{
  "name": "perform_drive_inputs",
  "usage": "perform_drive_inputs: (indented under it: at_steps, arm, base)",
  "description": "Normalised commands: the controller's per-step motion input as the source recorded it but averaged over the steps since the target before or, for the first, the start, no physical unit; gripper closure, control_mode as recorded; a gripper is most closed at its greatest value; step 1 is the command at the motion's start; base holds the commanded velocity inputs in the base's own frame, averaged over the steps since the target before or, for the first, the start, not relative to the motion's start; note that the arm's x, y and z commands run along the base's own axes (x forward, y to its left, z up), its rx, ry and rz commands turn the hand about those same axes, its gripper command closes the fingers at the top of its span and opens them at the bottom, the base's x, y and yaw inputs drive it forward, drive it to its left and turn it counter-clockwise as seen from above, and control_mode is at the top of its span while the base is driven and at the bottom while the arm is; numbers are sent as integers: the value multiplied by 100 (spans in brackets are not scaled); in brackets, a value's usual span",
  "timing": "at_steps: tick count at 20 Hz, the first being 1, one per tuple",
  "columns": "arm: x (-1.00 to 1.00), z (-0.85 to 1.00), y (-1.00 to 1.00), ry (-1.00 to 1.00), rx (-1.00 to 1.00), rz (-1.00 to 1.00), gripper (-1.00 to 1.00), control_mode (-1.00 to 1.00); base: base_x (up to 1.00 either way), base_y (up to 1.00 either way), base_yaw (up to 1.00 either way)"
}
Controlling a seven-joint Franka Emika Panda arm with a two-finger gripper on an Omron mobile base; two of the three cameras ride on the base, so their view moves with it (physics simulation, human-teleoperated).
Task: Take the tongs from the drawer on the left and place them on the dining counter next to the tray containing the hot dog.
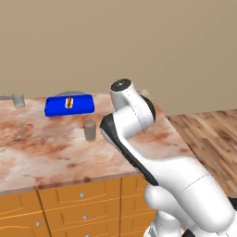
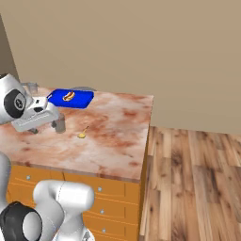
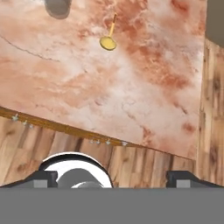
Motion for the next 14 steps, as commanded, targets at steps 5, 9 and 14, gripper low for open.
perform_drive_inputs:
  at_steps: [5,9,14]
  arm:
    - [-28,-52,69,-26,-17,31,-100,-100]
    - [-22,-57,64,-34,-16,41,-100,-100]
    - [-5,-49,57,-34,-16,38,-100,-100]
  base:
    - [0,0,0]
    - [0,0,0]
    - [0,0,0]
